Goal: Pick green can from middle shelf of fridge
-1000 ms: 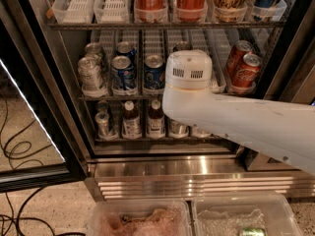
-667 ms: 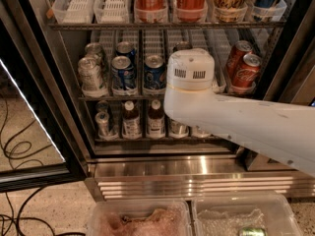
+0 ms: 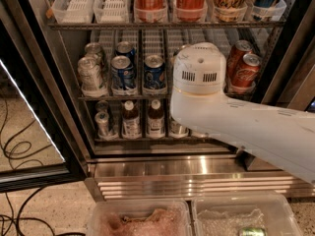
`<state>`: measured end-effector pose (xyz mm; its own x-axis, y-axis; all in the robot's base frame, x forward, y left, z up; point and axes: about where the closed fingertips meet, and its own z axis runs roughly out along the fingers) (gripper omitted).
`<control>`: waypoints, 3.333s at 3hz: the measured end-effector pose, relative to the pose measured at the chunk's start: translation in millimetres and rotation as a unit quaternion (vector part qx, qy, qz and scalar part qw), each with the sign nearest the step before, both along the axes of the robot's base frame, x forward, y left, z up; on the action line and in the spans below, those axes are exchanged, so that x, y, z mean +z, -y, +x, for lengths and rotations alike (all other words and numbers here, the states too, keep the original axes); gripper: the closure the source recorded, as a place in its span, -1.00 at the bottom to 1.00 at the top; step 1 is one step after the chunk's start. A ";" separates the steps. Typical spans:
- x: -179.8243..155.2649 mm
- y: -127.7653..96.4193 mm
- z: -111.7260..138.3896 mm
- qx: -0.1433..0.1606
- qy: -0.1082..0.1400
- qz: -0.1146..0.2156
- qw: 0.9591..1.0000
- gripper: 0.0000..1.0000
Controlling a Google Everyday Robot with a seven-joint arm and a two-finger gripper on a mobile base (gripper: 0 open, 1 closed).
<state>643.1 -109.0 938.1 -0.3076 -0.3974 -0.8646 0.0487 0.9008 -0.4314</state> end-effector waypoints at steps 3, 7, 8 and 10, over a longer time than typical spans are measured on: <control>3.4 19.0 -36.5 0.010 -0.012 -0.030 0.999 1.00; -9.1 48.2 -105.9 -0.012 -0.043 -0.022 0.999 1.00; -4.2 38.0 -104.9 0.017 -0.035 -0.017 0.999 1.00; 1.8 1.8 -74.4 0.077 -0.023 0.017 0.997 1.00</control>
Offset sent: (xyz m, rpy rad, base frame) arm -0.0236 -0.0100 -0.0062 -0.0038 0.0327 0.0317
